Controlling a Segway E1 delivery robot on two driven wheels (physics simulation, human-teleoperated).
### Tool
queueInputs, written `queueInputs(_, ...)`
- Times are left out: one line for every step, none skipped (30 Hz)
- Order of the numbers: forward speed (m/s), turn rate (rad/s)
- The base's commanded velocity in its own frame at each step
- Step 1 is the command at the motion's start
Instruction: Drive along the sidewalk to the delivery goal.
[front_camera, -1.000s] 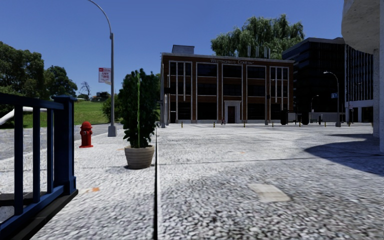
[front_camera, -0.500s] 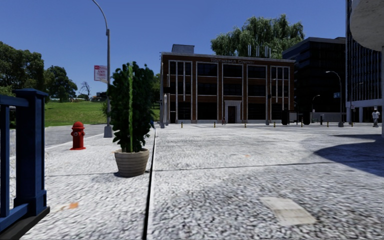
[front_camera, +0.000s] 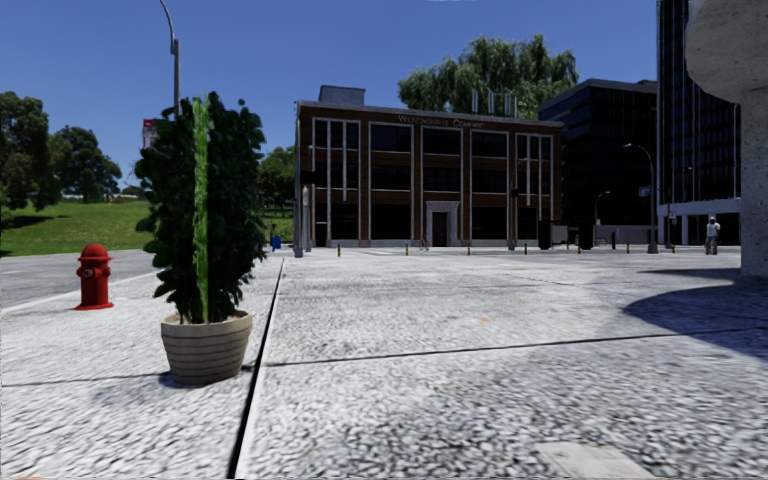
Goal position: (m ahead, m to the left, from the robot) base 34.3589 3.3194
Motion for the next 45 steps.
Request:
queueInputs(1.06, -0.6)
queueInputs(1.06, -0.6)
queueInputs(1.06, -0.6)
queueInputs(1.06, -0.6)
queueInputs(1.08, -0.6)
queueInputs(1.11, -0.6)
queueInputs(1.17, -0.6)
queueInputs(1.17, -0.6)
queueInputs(1.32, -0.36)
queueInputs(1.42, -0.02)
queueInputs(1.42, -0.02)
queueInputs(1.48, 0.0)
queueInputs(1.58, 0.0)
queueInputs(1.66, 0.0)
queueInputs(1.66, 0.0)
queueInputs(1.71, 0.0)
queueInputs(1.77, 0.0)
queueInputs(1.79, 0.0)
queueInputs(1.79, 0.0)
queueInputs(1.8, 0.0)
queueInputs(2.0, 0.0)
queueInputs(2.0, 0.0)
queueInputs(2.0, 0.0)
queueInputs(2.0, 0.0)
queueInputs(2.0, 0.0)
queueInputs(2.0, 0.0)
queueInputs(2.0, 0.0)
queueInputs(2.0, 0.0)
queueInputs(2.0, 0.0)
queueInputs(2.0, 0.0)
queueInputs(2.0, 0.0)
queueInputs(2.0, 0.0)
queueInputs(2.0, 0.0)
queueInputs(2.0, 0.01)
queueInputs(2.0, 0.14)
queueInputs(2.0, 0.14)
queueInputs(2.0, 0.18)
queueInputs(2.0, 0.19)
queueInputs(2.0, 0.19)
queueInputs(2.0, 0.19)
queueInputs(2.0, 0.19)
queueInputs(2.0, 0.19)
queueInputs(2.0, 0.19)
queueInputs(2.0, 0.19)
queueInputs(2.0, 0.19)
